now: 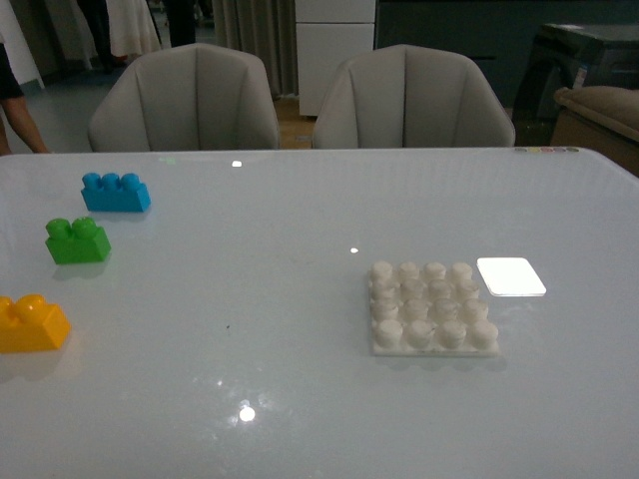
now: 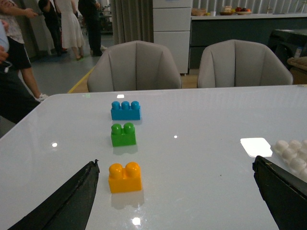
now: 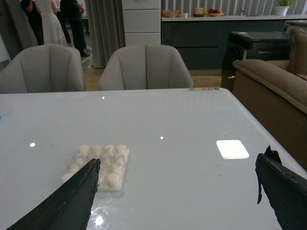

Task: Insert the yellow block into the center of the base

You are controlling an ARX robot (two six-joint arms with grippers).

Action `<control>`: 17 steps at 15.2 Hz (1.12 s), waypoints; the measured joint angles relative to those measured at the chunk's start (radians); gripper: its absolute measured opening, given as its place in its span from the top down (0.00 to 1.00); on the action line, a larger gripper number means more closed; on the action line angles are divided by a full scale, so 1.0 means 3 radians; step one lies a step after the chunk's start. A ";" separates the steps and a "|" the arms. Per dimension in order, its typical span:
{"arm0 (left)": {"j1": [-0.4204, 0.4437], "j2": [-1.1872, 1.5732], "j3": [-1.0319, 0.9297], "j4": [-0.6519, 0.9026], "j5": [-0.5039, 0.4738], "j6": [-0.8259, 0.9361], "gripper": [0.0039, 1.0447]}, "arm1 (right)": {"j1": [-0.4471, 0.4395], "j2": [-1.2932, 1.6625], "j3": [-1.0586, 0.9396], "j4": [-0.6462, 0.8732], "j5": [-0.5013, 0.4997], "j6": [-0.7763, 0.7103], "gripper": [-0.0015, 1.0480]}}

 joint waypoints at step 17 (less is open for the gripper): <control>0.0000 0.0000 0.0000 0.0000 0.0000 0.0000 0.06 | 0.0000 0.0000 0.0000 0.0000 0.0000 0.0000 0.06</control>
